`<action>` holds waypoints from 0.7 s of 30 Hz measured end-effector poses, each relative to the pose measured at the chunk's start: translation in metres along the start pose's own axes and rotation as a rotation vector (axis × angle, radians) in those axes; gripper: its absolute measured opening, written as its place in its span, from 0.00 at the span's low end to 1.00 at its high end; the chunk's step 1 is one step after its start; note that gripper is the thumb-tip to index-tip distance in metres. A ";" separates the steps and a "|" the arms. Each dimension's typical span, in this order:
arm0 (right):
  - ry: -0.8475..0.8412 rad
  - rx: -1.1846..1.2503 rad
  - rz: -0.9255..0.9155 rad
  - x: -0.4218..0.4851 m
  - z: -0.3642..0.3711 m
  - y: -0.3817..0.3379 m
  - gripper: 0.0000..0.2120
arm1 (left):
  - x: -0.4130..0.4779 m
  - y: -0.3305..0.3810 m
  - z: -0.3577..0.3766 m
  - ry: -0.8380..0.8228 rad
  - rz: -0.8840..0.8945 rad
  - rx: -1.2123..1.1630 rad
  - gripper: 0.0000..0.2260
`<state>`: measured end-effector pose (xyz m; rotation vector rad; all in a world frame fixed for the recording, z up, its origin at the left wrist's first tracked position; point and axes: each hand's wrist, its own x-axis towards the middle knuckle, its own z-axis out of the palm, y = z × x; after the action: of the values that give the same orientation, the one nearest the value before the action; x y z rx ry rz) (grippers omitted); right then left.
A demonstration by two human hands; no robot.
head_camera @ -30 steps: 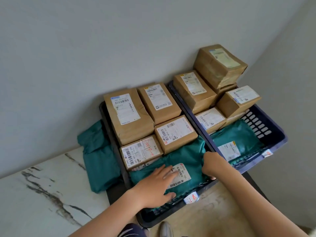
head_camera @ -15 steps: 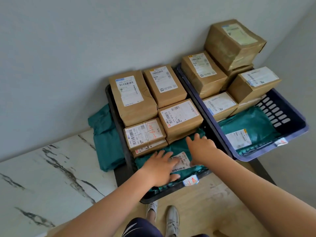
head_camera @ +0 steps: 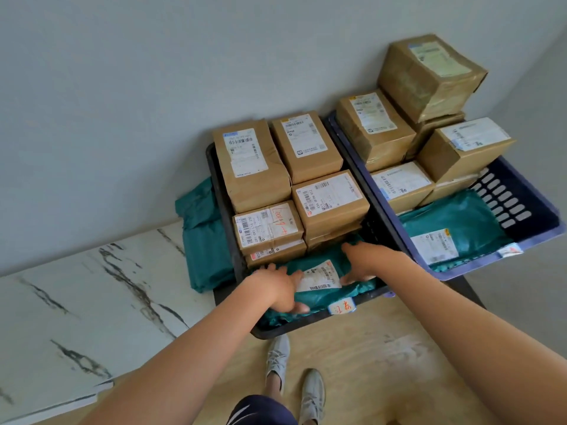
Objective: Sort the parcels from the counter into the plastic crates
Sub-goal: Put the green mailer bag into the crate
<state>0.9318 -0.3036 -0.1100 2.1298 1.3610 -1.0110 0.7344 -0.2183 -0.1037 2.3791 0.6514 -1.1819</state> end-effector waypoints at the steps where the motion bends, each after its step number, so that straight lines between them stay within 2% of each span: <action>1: 0.052 0.076 -0.040 -0.010 -0.005 0.004 0.43 | -0.009 -0.004 -0.005 0.092 0.065 -0.075 0.41; 4: 0.217 0.422 -0.186 -0.044 -0.016 0.014 0.31 | -0.040 -0.011 -0.020 0.361 0.235 -0.479 0.31; 7: 0.449 0.873 -0.342 -0.080 -0.025 0.021 0.23 | -0.070 -0.007 -0.033 0.633 0.355 -0.898 0.23; 9: 0.646 1.152 -0.441 -0.101 -0.028 0.023 0.23 | -0.081 0.000 -0.039 0.843 0.429 -1.088 0.23; 11: 0.779 1.394 -0.506 -0.119 -0.028 0.023 0.25 | -0.087 0.008 -0.040 0.983 0.489 -1.259 0.23; 15: 0.901 1.498 -0.532 -0.136 -0.020 0.025 0.26 | -0.096 0.024 -0.037 1.084 0.522 -1.403 0.23; 21: 0.910 1.533 -0.513 -0.139 -0.022 0.020 0.26 | -0.109 0.029 -0.030 1.110 0.478 -1.394 0.23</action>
<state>0.9219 -0.3807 0.0095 3.8059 1.8345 -1.7318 0.7115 -0.2499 0.0059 1.4867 0.7306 0.7731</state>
